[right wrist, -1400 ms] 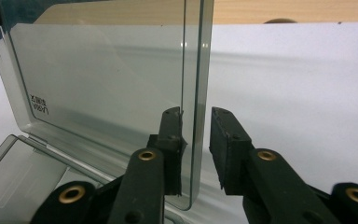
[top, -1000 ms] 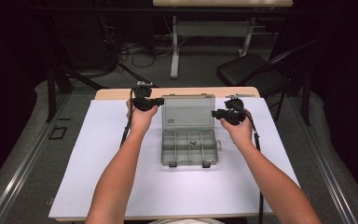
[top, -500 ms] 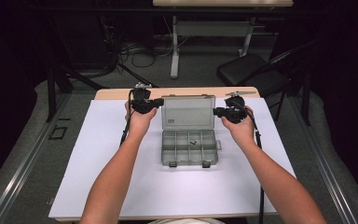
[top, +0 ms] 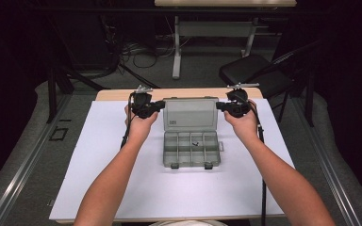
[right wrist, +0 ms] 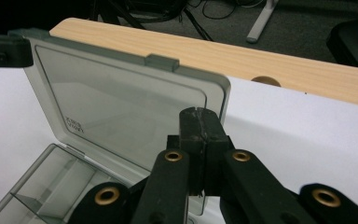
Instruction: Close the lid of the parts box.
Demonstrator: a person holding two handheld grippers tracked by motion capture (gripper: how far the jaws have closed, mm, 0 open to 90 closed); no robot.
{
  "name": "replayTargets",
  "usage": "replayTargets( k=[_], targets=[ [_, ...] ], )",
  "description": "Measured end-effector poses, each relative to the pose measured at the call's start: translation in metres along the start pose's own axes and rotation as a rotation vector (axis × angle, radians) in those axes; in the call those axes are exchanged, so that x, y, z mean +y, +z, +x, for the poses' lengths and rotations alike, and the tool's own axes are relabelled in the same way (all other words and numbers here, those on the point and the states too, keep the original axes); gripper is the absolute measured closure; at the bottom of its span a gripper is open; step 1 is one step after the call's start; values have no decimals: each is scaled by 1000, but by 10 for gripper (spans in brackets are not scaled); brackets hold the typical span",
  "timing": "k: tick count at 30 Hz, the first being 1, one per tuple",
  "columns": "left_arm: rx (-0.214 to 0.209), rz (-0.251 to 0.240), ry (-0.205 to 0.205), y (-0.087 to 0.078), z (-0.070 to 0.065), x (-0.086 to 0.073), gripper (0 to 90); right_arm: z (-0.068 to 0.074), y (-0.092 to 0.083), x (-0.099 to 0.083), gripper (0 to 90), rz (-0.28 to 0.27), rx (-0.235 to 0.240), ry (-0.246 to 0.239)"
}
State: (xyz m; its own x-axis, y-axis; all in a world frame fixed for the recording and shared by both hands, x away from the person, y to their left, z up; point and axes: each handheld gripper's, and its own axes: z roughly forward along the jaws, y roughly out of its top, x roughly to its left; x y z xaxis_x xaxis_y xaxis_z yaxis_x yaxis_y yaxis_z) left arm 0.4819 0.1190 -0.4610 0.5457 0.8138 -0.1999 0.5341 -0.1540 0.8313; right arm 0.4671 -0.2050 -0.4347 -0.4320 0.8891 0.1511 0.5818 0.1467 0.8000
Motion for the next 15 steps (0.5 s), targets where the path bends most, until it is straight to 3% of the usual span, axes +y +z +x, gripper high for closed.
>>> replayTargets(
  k=[15],
  targets=[
    [-4,-24,45,-13,-8,-9,844,13,-10,30,900,-30,-10,-25]
  ],
)
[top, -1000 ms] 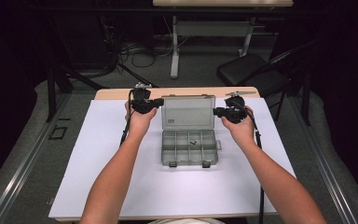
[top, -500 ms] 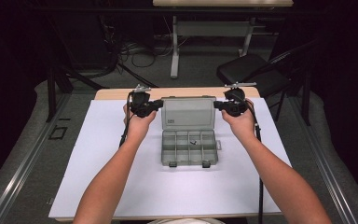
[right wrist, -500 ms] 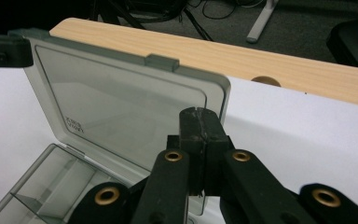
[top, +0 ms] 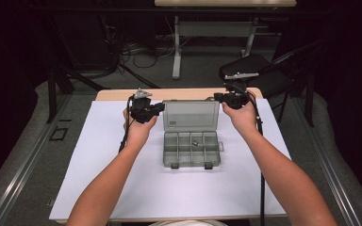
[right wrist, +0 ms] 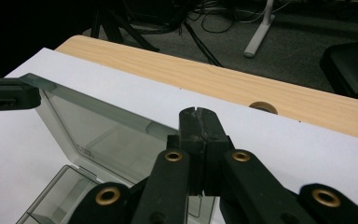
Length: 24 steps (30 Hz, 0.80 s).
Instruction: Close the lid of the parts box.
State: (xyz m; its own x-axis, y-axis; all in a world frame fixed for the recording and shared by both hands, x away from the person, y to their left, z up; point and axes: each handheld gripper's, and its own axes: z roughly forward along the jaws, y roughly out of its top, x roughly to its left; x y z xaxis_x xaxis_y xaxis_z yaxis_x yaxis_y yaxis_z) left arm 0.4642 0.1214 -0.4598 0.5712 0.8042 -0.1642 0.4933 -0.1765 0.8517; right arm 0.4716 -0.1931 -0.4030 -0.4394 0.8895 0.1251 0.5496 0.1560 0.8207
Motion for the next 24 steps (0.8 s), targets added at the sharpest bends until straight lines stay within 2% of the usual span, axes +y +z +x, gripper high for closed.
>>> replayTargets(
  k=[10,24],
  targets=[
    [-4,-28,14,-5,-4,-6,842,0,16,0,900,24,-22,11],
    [-13,-23,6,-10,-4,-9,814,1,25,-7,900,38,-7,24]
  ],
)
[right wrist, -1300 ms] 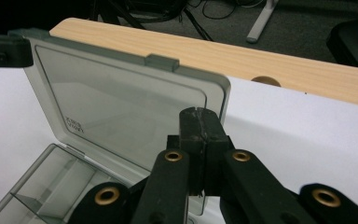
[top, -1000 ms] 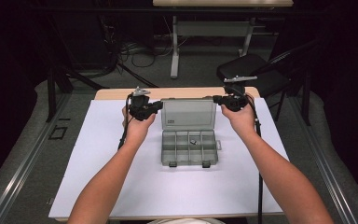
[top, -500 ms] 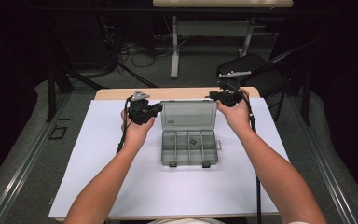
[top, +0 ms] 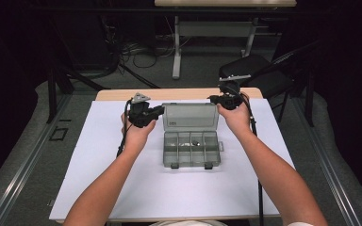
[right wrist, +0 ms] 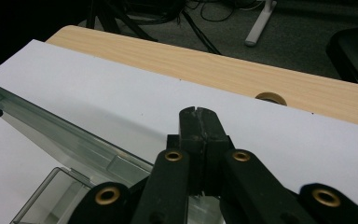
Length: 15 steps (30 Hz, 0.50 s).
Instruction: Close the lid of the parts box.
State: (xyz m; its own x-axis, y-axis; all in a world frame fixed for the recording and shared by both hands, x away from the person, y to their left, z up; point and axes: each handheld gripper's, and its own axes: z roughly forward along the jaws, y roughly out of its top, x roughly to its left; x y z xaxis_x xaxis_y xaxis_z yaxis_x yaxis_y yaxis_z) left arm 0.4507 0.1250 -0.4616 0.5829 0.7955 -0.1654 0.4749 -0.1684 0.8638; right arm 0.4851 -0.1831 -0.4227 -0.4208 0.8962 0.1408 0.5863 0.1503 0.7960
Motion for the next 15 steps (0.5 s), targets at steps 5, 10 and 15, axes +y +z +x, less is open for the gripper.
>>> replayTargets(
  k=[5,10,15],
  targets=[
    [1,7,-13,-3,1,-1,741,0,1,-1,900,-2,6,3],
    [-1,12,-42,-10,2,-3,628,2,1,-1,900,-5,9,1],
    [9,25,-57,-17,2,-7,577,3,0,-2,897,-8,11,2]
  ],
)
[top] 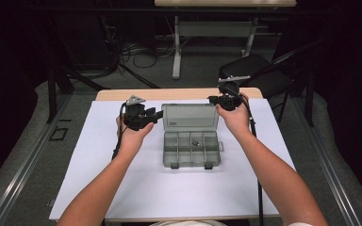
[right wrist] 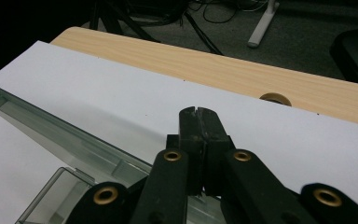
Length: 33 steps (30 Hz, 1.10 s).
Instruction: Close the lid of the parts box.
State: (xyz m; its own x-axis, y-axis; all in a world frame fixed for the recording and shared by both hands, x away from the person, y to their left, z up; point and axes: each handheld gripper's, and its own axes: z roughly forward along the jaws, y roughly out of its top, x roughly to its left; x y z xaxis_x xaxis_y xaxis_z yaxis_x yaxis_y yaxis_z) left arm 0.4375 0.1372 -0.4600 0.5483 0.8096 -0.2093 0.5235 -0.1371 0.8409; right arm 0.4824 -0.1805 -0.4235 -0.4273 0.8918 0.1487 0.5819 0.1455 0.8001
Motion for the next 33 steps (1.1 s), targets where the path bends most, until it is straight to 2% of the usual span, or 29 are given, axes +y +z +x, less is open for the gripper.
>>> replayTargets(
  k=[5,11,18,22,26,33],
  targets=[
    [-22,16,-39,-7,-2,0,581,1,0,-1,894,-3,6,-2],
    [-38,45,-63,-12,-8,0,674,3,0,-3,894,-3,13,-11],
    [-42,61,-33,-12,-20,1,787,3,0,-5,897,-1,19,-8],
    [-40,91,-27,-7,-24,0,838,4,0,-6,900,4,24,-13],
    [-53,118,-41,-3,-24,-1,881,4,-1,-7,900,6,33,-16],
    [-64,115,-56,1,-26,-1,900,6,-4,-10,900,8,44,-23]
  ],
)
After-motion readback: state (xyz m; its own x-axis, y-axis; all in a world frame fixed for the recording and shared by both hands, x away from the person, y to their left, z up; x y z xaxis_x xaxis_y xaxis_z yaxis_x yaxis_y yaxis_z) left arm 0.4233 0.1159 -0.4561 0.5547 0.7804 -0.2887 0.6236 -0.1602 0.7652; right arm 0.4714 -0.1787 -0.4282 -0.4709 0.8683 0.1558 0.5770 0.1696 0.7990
